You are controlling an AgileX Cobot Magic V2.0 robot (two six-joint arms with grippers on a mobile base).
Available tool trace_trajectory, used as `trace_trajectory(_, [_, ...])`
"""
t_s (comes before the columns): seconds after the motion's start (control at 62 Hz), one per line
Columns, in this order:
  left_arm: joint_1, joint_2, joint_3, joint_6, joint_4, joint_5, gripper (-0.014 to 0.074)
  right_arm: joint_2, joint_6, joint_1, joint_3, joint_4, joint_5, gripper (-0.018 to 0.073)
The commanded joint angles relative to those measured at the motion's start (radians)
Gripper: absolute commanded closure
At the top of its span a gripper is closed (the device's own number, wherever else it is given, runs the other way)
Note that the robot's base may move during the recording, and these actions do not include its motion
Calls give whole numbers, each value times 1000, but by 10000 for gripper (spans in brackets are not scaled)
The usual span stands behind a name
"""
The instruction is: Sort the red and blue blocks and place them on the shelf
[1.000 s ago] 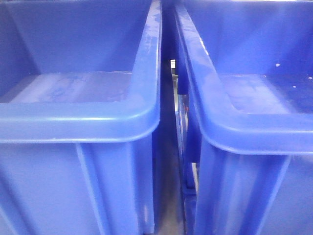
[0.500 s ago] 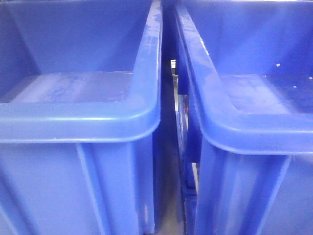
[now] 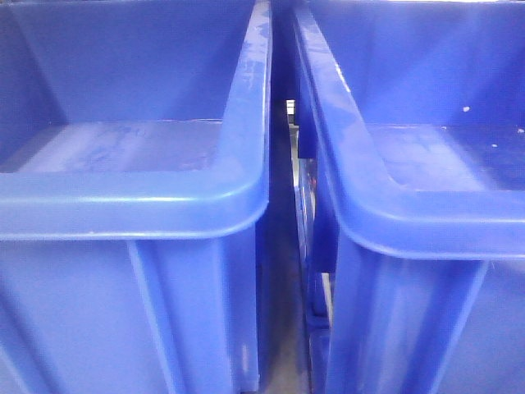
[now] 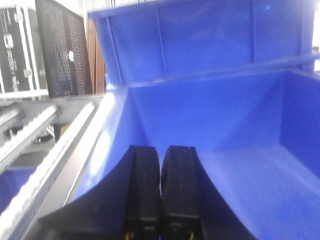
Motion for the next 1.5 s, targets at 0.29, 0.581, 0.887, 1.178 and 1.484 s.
trace_trajectory(0.29, [-3,-19,36,-6,-14,-27,512,-16,-7,-4,-32,-9,-84,508])
trace_trajectory(0.581, [-3,-19,36,-6,-26,59,512,-16,-7,-4,-32,-9,-84,508])
trace_trajectory(0.887, [-3,-19,36,-6,-21,42,512,-16,-7,-4,-32,-9,-84,508])
trace_trajectory(1.178, [-3,-19,36,-6,-21,5,512,-16,-7,-4,-32,-9,-84,508])
trace_trajectory(1.484, [-3,-19,36,-6,-21,-29,512,-16,-7,-4,-32,-9,-84,508])
